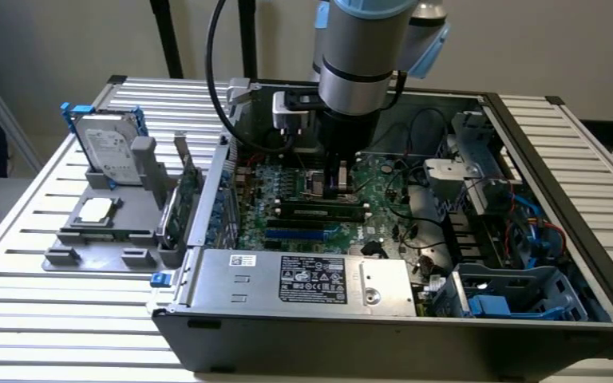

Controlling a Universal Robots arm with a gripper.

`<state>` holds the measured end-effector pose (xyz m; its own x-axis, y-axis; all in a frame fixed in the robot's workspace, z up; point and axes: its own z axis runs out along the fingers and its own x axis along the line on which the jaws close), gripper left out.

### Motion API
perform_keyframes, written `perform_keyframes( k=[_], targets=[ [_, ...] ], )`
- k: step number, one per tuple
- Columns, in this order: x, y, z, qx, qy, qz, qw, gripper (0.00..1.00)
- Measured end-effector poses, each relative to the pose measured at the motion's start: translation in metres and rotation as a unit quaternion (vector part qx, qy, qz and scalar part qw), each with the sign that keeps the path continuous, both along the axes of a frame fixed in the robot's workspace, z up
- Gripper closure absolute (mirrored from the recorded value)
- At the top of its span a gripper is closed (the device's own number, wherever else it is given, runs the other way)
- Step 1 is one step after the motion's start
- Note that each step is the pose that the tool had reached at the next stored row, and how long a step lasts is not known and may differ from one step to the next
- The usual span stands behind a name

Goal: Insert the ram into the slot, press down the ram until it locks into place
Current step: 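Press down the ram until it locks into place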

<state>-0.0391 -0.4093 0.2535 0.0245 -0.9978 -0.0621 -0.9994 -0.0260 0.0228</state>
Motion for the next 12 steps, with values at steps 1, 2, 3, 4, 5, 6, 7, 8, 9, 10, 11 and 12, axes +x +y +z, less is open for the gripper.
perform_keyframes(
  k=[1, 2, 3, 4, 5, 6, 7, 8, 9, 10, 11, 12],
  targets=[
    [0.000, 0.0000, 0.0000, 0.0000, 0.0000, 0.000, 1.0000, 0.89],
    [0.000, 0.0000, 0.0000, 0.0000, 0.0000, 0.000, 1.0000, 0.89],
    [0.000, 0.0000, -0.0002, 0.0000, 0.0000, 0.000, 1.0000, 0.89],
    [0.000, 0.0000, -0.0006, -0.0001, 0.0000, 0.000, 1.0000, 0.89],
    [0.000, 0.0001, -0.0013, -0.0001, 0.0000, 0.000, 1.0000, 0.89],
    [-0.001, 0.0003, -0.0025, 0.0000, 0.0001, 0.000, 1.0000, 0.89],
    [-0.001, 0.0004, -0.0039, -0.0001, 0.0004, 0.000, 1.0000, 0.89],
    [-0.001, 0.0006, -0.0054, -0.0001, 0.0006, 0.000, 1.0000, 0.89],
    [-0.001, 0.0008, -0.0067, -0.0001, 0.0009, 0.000, 1.0000, 0.89],
    [-0.001, 0.0010, -0.0080, -0.0001, 0.0013, 0.000, 1.0000, 0.89],
    [-0.001, 0.0013, -0.0092, 0.0000, 0.0019, 0.000, 1.0000, 0.89],
    [-0.001, 0.0016, -0.0103, 0.0000, 0.0024, 0.000, 1.0000, 0.89]
  ],
)
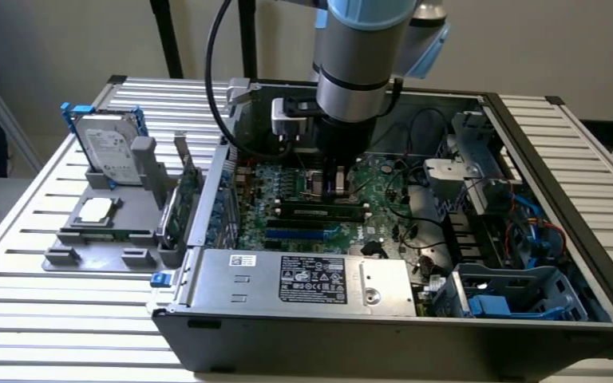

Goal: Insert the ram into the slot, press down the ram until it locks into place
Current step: 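Press down the ram until it locks into place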

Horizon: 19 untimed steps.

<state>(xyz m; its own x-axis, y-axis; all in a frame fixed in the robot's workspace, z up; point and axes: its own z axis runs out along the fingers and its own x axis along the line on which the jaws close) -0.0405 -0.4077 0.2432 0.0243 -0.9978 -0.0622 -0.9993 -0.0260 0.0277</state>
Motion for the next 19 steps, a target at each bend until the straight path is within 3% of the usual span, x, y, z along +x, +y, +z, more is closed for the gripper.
perform_keyframes(
  k=[4, 19],
  targets=[
    [0.000, 0.0008, -0.0045, 0.0000, 0.0016, 0.000, 1.0000, 0.89],
    [-0.002, 0.0010, -0.0177, -0.0005, 0.0019, 0.000, 1.0000, 0.89]
  ],
)
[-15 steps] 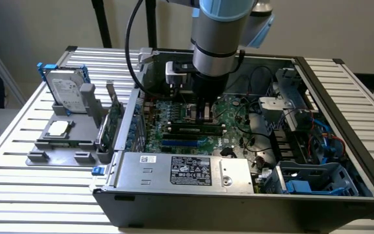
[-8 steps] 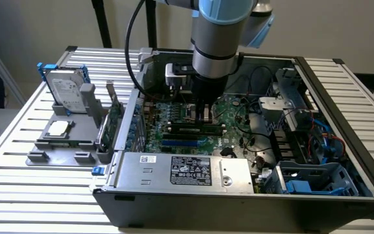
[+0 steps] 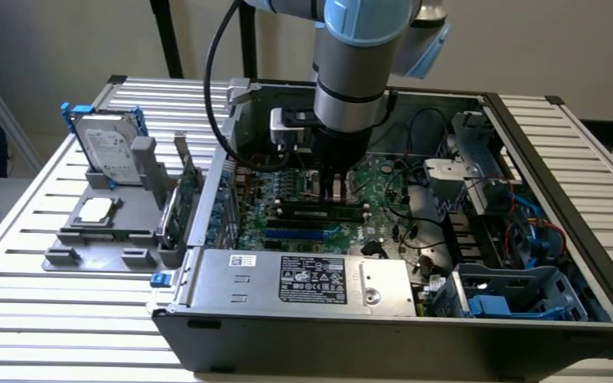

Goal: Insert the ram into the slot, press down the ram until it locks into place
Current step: 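Press down the ram until it locks into place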

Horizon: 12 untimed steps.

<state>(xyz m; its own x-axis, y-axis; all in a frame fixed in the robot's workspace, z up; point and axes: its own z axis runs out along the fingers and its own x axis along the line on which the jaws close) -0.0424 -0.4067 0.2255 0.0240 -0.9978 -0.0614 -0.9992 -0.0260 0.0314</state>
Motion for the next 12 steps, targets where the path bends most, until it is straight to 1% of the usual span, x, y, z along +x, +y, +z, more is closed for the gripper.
perform_keyframes(
  k=[2, 3, 5, 10, 11, 12],
  targets=[
    [0.000, 0.0001, 0.0005, 0.0004, -0.0001, 0.000, 1.0000, 0.89],
    [0.000, 0.0004, 0.0037, 0.0016, -0.0004, 0.000, 1.0000, 0.89],
    [0.000, 0.0001, 0.0134, 0.0005, -0.0002, 0.000, 1.0000, 0.89],
    [0.001, 0.0000, 0.0361, 0.0005, -0.0002, 0.000, 1.0000, 0.89],
    [0.001, 0.0000, 0.0388, 0.0004, 0.0000, 0.000, 1.0000, 0.89],
    [0.001, 0.0000, 0.0388, 0.0005, 0.0000, 0.000, 1.0000, 0.89]
  ],
)
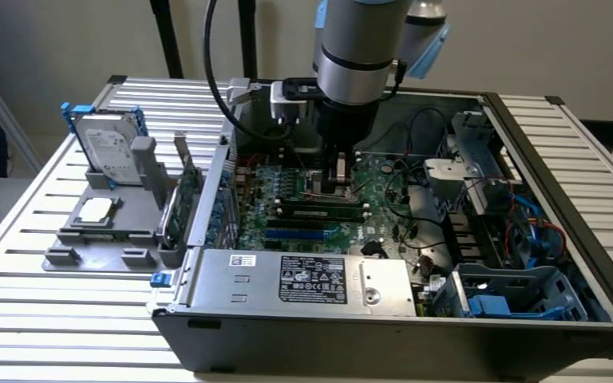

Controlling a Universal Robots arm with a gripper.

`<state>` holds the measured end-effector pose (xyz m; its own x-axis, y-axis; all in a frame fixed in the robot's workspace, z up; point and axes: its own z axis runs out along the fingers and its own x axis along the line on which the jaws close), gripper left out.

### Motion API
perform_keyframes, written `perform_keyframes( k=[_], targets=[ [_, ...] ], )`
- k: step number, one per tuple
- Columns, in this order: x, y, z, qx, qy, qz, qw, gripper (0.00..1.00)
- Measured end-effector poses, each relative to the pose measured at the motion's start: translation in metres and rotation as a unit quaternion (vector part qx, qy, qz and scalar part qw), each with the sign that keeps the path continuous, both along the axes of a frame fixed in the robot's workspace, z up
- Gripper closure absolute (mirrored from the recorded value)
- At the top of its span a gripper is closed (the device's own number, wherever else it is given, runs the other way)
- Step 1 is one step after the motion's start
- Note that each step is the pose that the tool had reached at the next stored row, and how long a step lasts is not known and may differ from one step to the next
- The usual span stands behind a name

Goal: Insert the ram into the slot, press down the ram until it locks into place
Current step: 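Press down the ram until it locks into place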

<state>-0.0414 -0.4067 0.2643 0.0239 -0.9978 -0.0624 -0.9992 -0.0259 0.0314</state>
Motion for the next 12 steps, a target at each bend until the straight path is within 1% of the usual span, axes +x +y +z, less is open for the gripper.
perform_keyframes(
  k=[12],
  targets=[
    [0.0000, 0.0000, 0.0008, -0.0001, 0.0001, 0.000, 1.0000, 0.89]
  ],
)
